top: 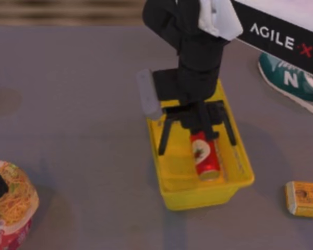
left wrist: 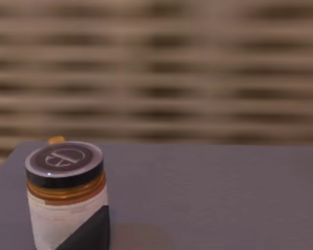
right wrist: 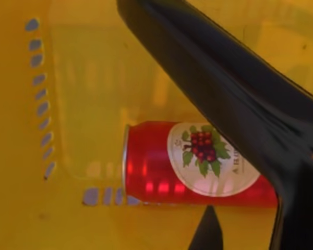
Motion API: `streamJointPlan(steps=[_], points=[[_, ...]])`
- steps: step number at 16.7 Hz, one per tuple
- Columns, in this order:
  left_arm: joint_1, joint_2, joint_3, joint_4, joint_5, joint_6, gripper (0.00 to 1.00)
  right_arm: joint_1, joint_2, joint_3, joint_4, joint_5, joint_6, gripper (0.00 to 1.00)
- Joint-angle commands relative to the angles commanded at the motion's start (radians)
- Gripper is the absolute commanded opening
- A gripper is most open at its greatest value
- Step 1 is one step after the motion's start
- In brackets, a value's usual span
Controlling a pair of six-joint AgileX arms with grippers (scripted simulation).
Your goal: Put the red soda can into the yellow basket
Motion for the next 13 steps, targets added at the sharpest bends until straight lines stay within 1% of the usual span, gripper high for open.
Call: streamJointPlan(steps=[10, 13], points=[[0.0, 0.0, 0.0, 0.0, 0.0, 0.0, 1.0, -0.002, 0.001, 0.004, -0.004, 0.0, 0.0, 0.0], [0.0, 0.0, 0.0, 0.0, 0.0, 0.0, 1.0, -0.011, -0.006, 0.058, -0.067, 0.0, -0.014, 0.0]])
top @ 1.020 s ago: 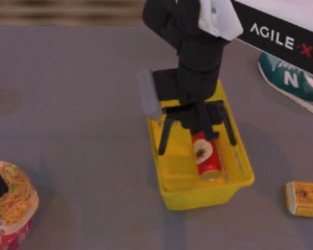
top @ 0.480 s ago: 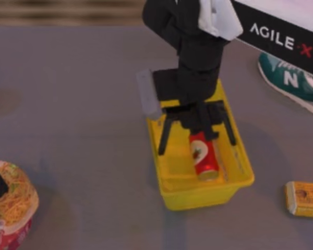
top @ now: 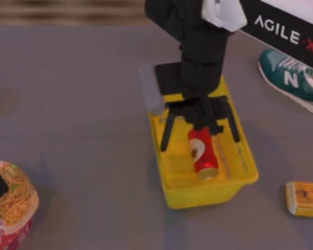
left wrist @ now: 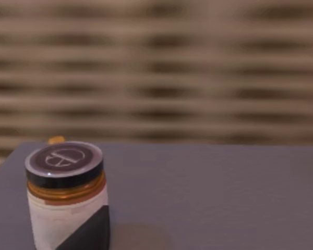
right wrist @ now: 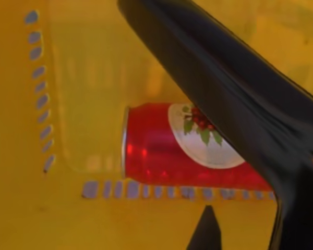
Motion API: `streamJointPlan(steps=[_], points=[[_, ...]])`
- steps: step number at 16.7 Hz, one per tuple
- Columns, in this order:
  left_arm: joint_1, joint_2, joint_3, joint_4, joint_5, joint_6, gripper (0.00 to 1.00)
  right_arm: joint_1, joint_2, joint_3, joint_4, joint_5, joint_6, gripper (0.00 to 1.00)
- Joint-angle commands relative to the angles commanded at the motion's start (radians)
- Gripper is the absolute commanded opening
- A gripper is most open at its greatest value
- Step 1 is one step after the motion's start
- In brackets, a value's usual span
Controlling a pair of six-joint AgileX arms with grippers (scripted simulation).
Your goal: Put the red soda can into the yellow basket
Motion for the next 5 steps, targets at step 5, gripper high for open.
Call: streamJointPlan(steps=[5], points=[[0.0, 0.0, 0.0, 0.0, 0.0, 0.0, 1.0, -0.018, -0.02, 0.097, -0.115, 0.0, -0.023, 0.0]])
